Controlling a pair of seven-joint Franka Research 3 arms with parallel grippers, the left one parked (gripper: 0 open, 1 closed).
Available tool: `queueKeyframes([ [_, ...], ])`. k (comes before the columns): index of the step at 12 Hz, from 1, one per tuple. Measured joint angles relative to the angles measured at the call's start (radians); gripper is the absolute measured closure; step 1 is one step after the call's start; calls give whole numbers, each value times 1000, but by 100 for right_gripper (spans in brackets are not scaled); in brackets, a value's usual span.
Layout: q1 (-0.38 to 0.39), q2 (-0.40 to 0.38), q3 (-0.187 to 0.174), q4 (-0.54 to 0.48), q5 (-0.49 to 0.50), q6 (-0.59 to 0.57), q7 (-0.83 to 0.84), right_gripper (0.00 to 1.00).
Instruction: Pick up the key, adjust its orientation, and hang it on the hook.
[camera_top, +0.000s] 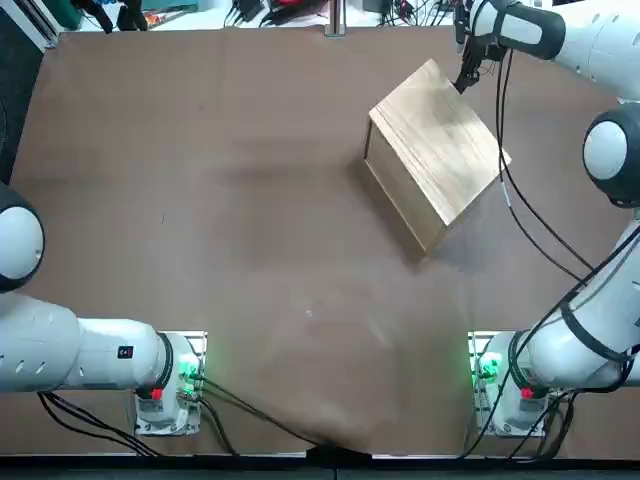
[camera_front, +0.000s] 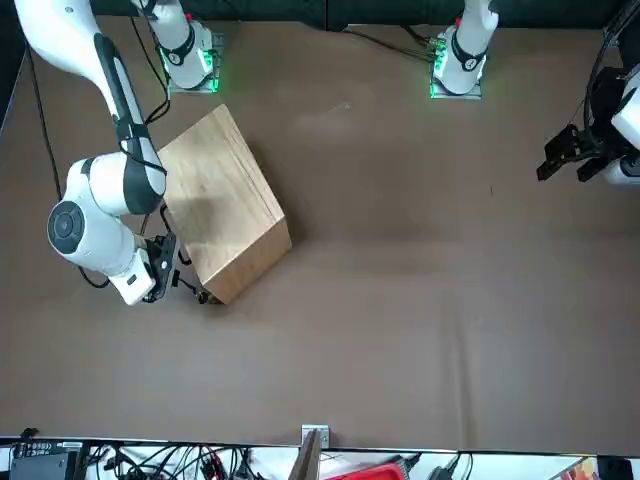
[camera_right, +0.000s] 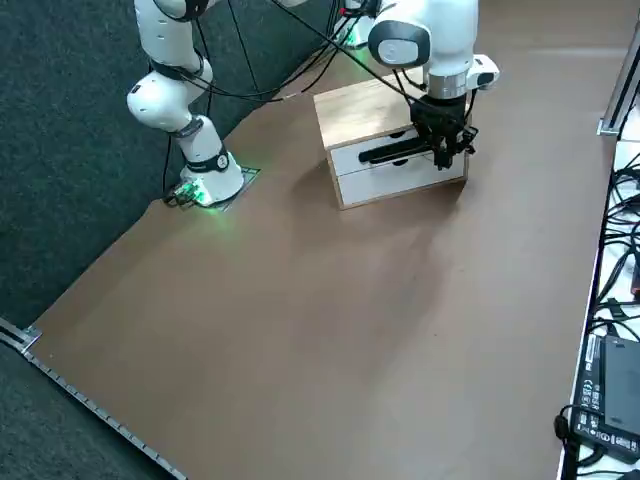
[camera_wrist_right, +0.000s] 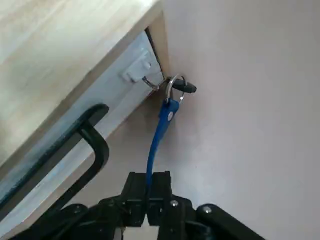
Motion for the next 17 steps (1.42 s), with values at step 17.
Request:
queueKeyframes([
  [17,10,-2,0,2,0,-69,-44,96],
])
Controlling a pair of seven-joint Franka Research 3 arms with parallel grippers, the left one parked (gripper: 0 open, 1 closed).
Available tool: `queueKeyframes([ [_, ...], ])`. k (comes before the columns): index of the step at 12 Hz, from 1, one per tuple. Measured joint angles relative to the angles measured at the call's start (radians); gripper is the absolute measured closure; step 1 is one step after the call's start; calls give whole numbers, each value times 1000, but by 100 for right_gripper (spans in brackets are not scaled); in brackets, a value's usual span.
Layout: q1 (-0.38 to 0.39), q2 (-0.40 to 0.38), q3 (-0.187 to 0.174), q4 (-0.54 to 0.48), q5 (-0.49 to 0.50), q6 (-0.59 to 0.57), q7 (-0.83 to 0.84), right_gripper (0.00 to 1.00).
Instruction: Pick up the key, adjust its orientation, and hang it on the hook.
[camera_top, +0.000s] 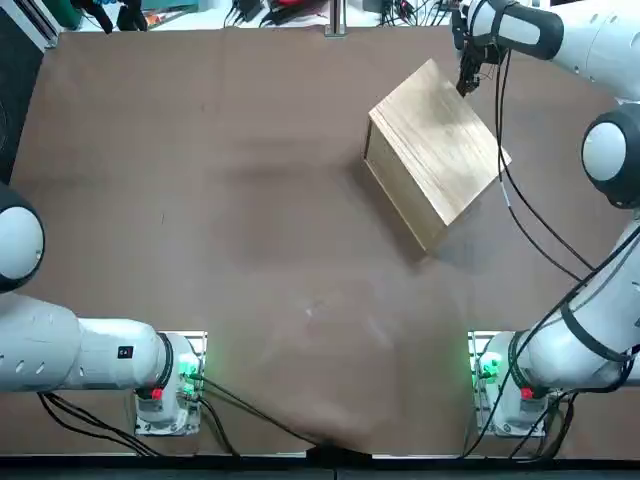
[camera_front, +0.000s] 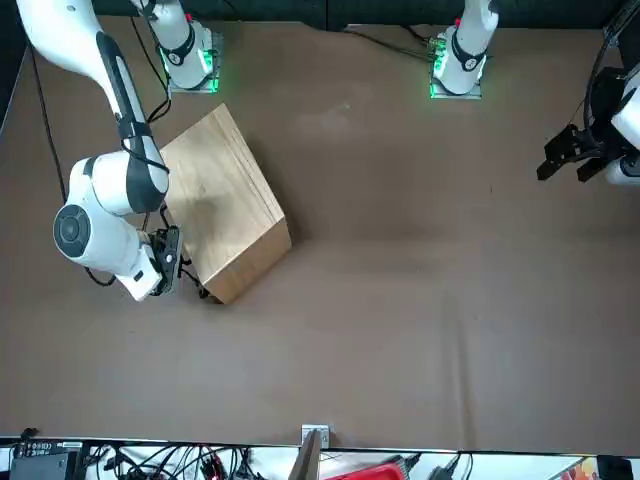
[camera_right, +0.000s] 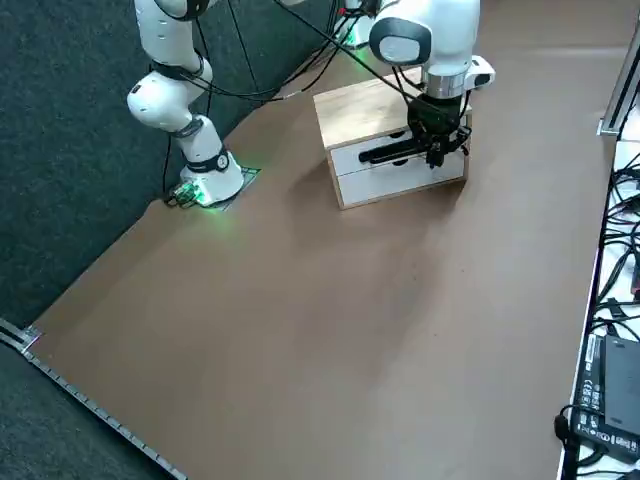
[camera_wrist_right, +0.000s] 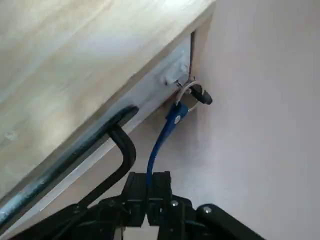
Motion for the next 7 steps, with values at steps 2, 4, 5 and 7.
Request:
queueKeyframes([
  [2,0,0,0,0,0,-2,-3,96],
  [4,0,1,0,0,0,-2,-3,96],
  [5,0,2,0,0,0,-3,-4,96],
  [7,1,3,0,0,0,-3,-5,96],
])
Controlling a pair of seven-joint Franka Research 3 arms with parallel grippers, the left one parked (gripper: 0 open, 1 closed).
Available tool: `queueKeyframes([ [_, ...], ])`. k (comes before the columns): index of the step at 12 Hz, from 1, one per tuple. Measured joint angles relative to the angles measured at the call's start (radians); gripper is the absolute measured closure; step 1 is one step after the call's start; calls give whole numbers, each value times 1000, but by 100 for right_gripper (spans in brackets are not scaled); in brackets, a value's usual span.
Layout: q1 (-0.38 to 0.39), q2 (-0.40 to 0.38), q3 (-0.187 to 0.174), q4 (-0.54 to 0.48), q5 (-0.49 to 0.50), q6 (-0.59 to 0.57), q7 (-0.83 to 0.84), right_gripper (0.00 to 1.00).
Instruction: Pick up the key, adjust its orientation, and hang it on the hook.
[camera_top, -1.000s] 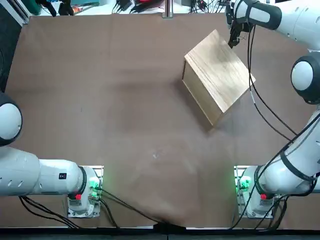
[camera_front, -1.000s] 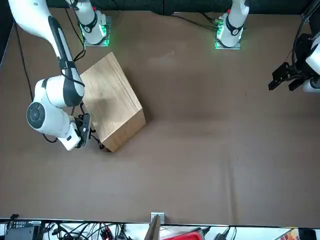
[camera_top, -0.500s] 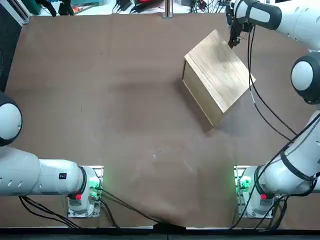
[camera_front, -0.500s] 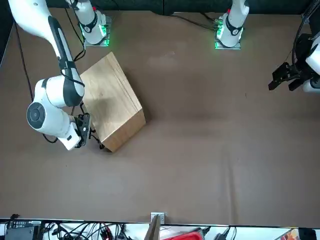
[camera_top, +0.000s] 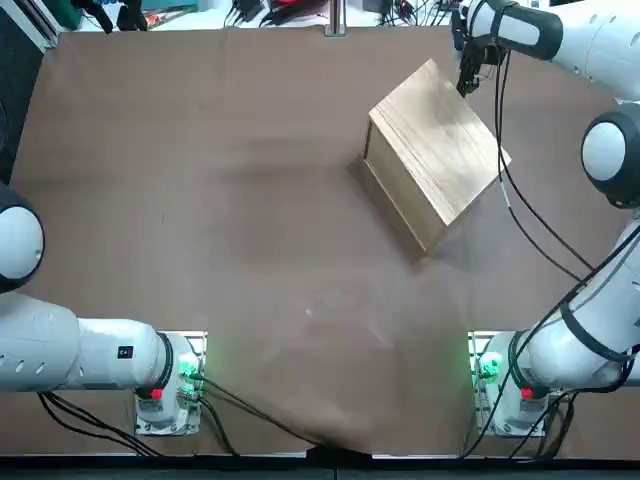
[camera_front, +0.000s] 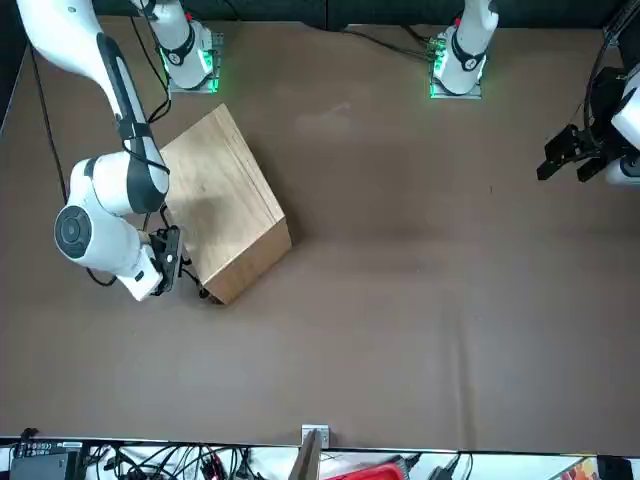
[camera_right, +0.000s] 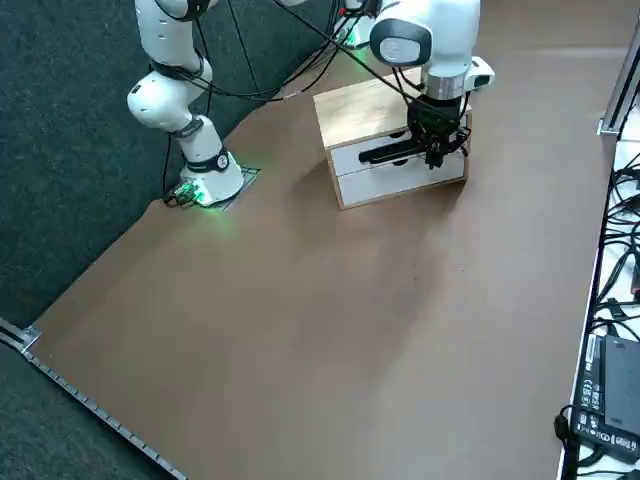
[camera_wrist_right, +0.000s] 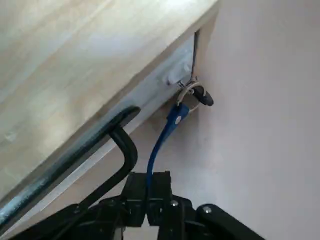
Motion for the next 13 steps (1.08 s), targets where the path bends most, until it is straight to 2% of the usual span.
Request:
queueKeyframes([
  [13,7,1,0,0,-1,-1,-16,96],
])
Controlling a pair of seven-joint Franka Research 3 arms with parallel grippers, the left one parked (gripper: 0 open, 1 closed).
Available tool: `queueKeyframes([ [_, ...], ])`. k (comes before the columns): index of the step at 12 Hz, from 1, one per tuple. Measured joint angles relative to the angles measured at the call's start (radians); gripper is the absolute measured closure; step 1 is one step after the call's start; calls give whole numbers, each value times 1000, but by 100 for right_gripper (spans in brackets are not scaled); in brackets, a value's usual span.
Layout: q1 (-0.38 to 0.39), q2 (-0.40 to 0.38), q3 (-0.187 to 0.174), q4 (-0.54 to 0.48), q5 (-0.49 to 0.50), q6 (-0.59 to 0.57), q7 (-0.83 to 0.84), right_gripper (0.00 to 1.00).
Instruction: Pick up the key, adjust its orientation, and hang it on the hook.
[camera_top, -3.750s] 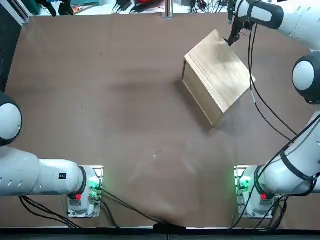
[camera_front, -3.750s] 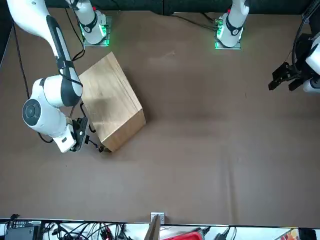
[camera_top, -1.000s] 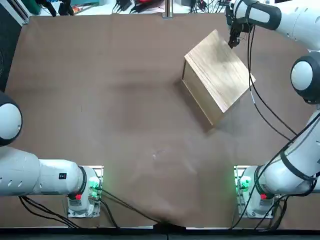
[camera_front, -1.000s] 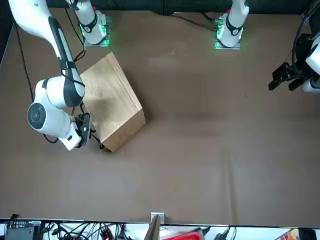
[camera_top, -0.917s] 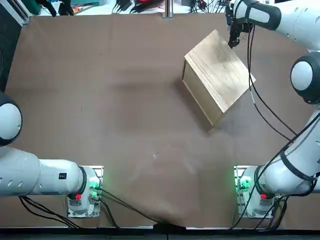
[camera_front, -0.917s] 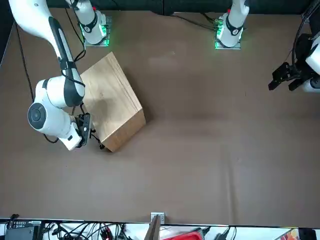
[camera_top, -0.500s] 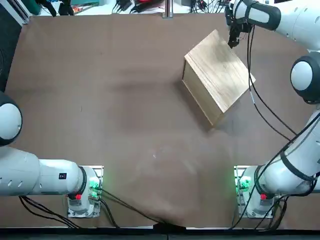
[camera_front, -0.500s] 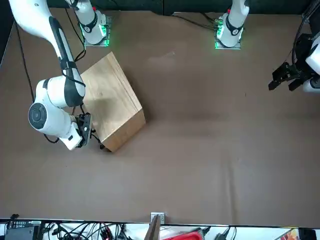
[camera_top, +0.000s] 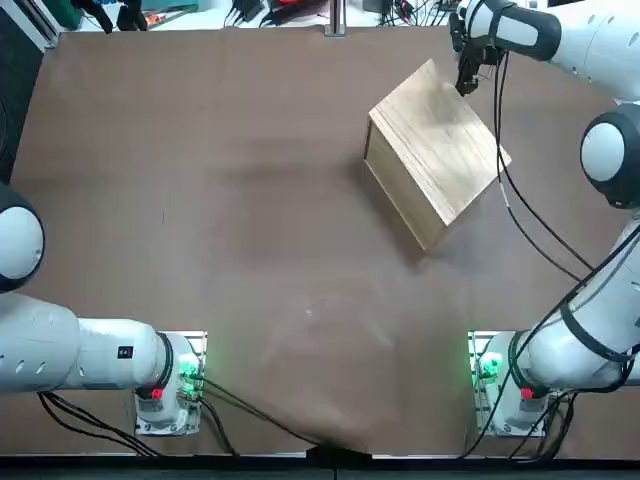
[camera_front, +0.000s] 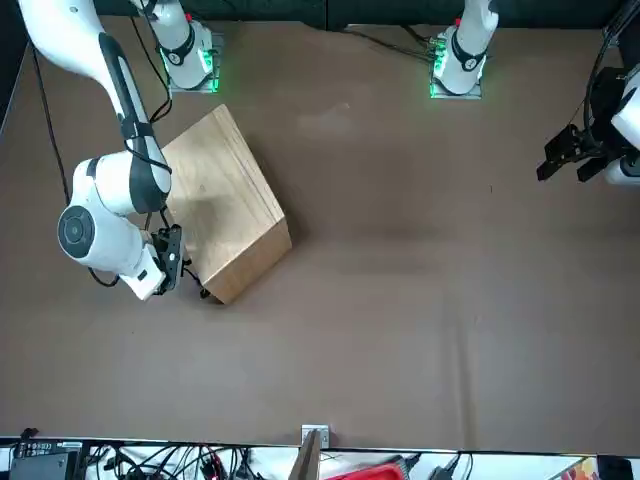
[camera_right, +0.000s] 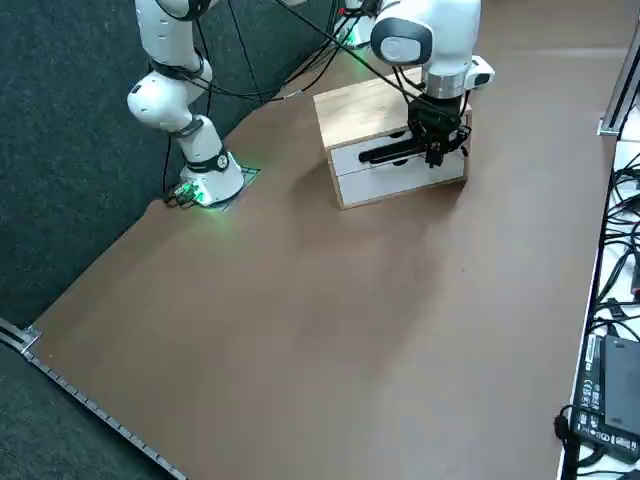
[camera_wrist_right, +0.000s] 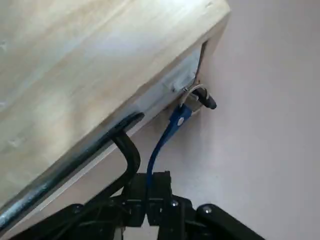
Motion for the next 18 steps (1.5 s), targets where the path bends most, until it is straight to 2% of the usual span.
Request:
queueKeyframes([
  [13,0,10,0,0,0,2,-11,96],
  [15,0,10,0,0,0,4,-12,93],
  [16,0,10,-1,0,0,5,-12,86],
  [18,-1,10,-6,3,-1,11,-13,65],
])
